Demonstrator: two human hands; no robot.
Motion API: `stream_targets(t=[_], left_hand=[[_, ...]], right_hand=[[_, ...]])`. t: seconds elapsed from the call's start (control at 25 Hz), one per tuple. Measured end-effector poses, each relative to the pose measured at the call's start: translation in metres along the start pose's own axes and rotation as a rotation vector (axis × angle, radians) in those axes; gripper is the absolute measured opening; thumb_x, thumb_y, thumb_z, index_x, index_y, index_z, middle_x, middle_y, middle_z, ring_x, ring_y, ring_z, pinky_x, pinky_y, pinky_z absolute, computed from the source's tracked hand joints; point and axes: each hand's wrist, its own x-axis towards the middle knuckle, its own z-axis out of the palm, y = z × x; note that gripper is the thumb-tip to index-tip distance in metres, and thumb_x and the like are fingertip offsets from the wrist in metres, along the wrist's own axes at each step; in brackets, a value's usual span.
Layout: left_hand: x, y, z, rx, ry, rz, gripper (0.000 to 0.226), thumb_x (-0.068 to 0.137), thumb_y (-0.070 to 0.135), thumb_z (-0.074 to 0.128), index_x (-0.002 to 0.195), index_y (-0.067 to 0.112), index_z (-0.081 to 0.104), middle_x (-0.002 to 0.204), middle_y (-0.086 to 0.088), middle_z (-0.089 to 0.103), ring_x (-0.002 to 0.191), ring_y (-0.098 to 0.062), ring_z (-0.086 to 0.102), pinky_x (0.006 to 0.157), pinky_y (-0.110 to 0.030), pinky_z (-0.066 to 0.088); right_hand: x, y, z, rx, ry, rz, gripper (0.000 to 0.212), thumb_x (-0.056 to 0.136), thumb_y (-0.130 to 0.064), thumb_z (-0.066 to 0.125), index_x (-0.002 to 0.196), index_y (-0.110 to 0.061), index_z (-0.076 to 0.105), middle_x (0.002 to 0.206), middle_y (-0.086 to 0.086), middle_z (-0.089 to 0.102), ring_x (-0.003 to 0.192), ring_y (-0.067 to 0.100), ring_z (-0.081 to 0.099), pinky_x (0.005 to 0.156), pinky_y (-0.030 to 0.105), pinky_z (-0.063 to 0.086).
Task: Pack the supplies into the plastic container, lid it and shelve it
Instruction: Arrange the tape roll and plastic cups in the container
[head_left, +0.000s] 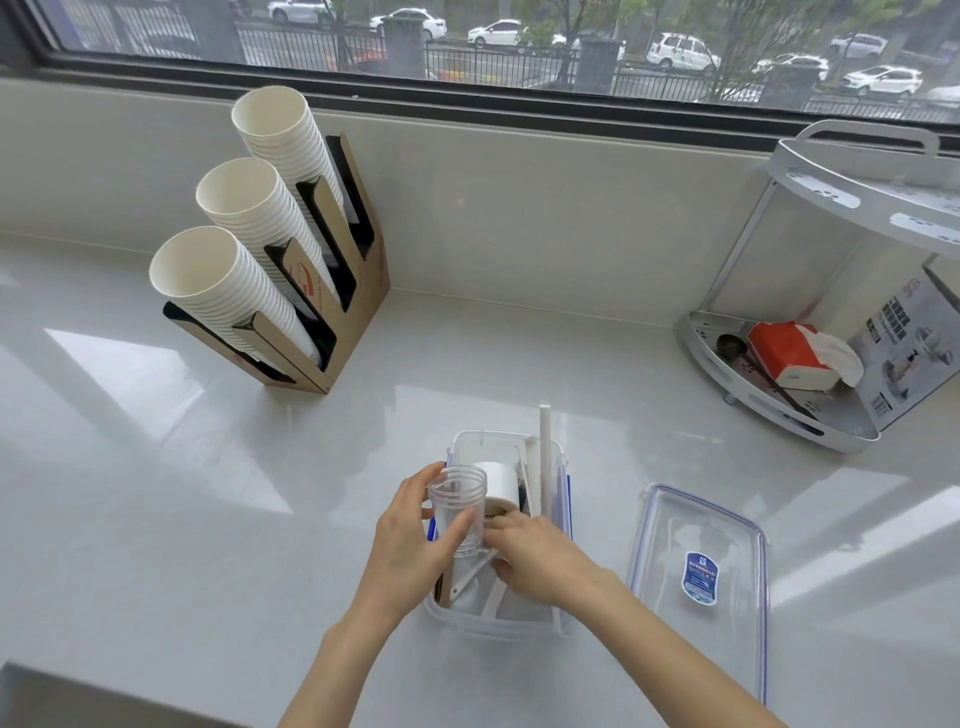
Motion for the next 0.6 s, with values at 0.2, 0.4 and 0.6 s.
stream_targets(t=[0.2,0.4,0.6], left_hand=[[0.002,-0.003,0.004,0.007,-0.076,-0.053,0.051,0.083,0.022,0.063,0.130,0.015,0.043,0.130,0.000,0.051,0.108,-0.011,0.050,0.084,-0.010,0.040],[0.002,-0.003,0.012,0.071,-0.141,-0.057,0.056,0.084,0.028,0.060,0.134,0.014,0.038,0.136,0.000,0.047,0.123,-0.014,0.046,0.096,-0.018,0.034],[0.002,-0.003,0.016,0.278,-0.164,-0.022,0.058,0.088,0.036,0.052,0.137,0.013,0.033,0.141,0.000,0.043,0.131,-0.014,0.035,0.105,-0.022,0.026]], right_hand=[[0.000,0.003,0.011,-0.237,-0.116,-0.005,0.034,0.091,-0.010,0.040,0.122,-0.008,0.055,0.126,0.014,0.053,0.119,0.031,0.046,0.100,0.040,0.031],[-0.003,0.009,0.013,-0.326,-0.084,-0.003,0.029,0.089,-0.007,0.041,0.107,-0.001,0.062,0.113,0.019,0.058,0.111,0.034,0.049,0.107,0.040,0.026],[-0.008,0.020,0.012,-0.342,-0.054,0.028,0.032,0.091,-0.009,0.038,0.108,0.002,0.063,0.120,0.018,0.058,0.127,0.027,0.040,0.120,0.038,0.001]])
